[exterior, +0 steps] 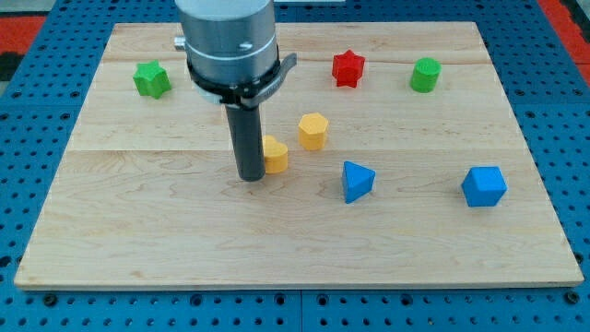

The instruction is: Move the red circle closer to the yellow heart

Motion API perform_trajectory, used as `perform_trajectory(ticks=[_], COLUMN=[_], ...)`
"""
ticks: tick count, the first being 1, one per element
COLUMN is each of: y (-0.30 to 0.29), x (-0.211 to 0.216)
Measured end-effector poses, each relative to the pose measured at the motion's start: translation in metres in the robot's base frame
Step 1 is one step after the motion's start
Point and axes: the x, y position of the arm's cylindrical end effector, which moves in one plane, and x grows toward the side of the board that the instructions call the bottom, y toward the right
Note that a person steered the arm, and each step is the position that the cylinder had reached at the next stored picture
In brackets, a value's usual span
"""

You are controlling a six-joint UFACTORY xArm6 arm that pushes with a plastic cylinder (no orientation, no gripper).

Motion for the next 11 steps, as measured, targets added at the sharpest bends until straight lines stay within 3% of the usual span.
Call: perform_trajectory(ticks=[2,3,4,5,6,8,11], y=[0.047,0.042,-0.008,-0.034,-0.068,-0.077,-0.014], x=[-0.014,-0.021,-0.021,-0.073,-0.091,-0.156,-0.154])
